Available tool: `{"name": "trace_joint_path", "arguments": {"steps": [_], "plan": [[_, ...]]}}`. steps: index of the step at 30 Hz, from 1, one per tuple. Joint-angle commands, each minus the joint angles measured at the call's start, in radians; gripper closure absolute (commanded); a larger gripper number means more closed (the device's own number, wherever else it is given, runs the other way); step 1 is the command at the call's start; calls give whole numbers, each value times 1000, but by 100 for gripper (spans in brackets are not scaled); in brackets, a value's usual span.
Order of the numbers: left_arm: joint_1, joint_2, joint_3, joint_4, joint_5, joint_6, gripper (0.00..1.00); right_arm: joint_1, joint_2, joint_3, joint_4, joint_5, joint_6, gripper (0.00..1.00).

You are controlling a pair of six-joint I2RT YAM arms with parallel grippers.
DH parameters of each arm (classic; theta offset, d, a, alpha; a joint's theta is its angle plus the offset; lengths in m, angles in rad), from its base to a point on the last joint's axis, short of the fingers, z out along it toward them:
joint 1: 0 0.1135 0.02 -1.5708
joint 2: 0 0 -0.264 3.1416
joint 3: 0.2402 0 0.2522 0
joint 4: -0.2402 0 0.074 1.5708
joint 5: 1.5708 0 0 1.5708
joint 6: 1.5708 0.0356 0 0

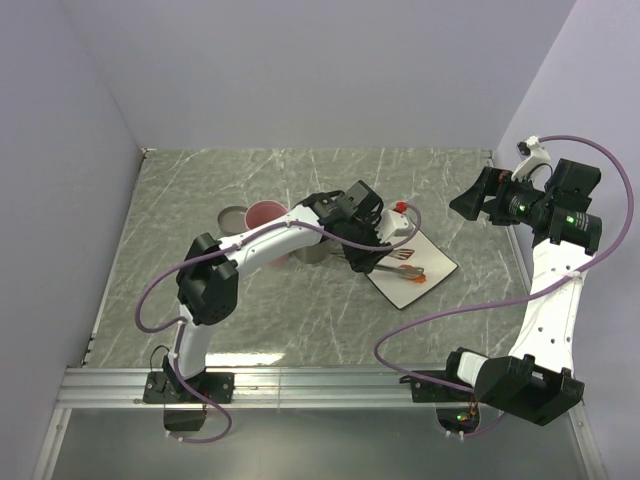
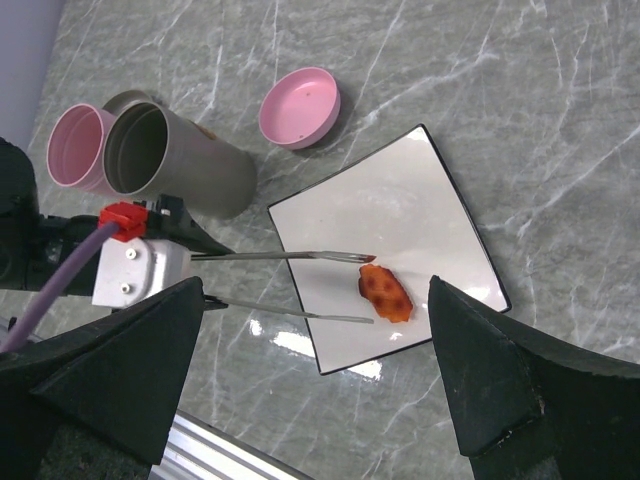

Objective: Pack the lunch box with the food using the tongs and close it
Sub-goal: Pick up the fake food from the plate.

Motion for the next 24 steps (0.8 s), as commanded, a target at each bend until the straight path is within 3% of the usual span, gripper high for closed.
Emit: {"name": "trace_joint_path", "arguments": {"steps": [1, 17, 24], "plan": [[-2, 10, 22, -11, 28, 86, 43, -8, -7, 21, 13, -20, -6, 0], [-48, 25, 3, 64, -128, 138, 42, -8, -10, 14, 15, -17, -9, 0], [-61, 53, 39, 37, -127, 157, 42, -8, -13, 14, 10, -15, -12, 0]]}}
